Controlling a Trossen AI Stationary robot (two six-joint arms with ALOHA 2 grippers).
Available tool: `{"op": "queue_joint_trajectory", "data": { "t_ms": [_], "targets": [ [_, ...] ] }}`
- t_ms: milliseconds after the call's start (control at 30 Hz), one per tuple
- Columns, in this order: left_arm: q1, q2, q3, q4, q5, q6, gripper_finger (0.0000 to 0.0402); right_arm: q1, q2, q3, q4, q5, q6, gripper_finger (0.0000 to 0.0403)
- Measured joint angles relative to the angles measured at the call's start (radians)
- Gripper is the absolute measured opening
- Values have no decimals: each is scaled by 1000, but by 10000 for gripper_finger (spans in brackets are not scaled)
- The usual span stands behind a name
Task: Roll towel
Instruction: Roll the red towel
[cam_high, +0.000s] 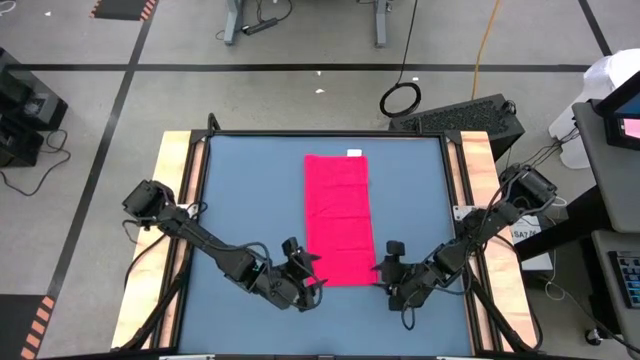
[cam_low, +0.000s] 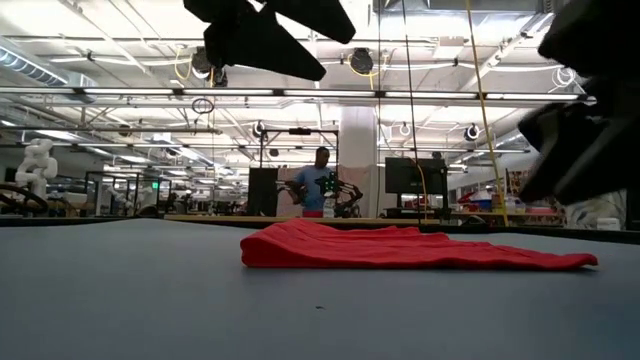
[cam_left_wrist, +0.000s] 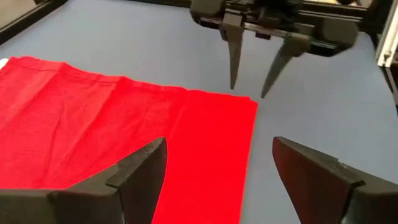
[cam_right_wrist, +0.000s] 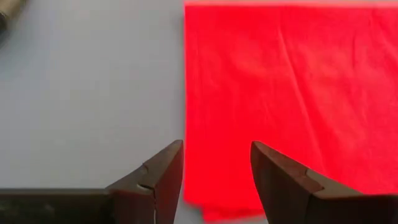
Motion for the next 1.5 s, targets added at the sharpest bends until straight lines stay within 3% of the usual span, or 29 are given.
{"op": "queue_joint_trajectory", "data": {
  "t_ms": [133,300,533,900,1100,1233,1500],
  "targets": [
    [-1,23,0,33,0,22,294,0,6,-66,167,22,-62,178],
    [-3,90,0,106,9,71,294,9,5,-140,238,19,-41,178],
    [-6,158,0,289,10,158,294,33,9,-241,461,-49,-57,178],
    [40,308,1,542,24,314,294,15,78,-260,488,-30,-57,207],
    [64,343,26,543,61,321,294,12,203,-258,611,-6,-4,205],
    [73,343,27,541,80,315,294,13,250,-257,638,23,85,168],
    [88,343,27,542,137,288,294,12,262,-257,745,0,139,31]
  ]
}}
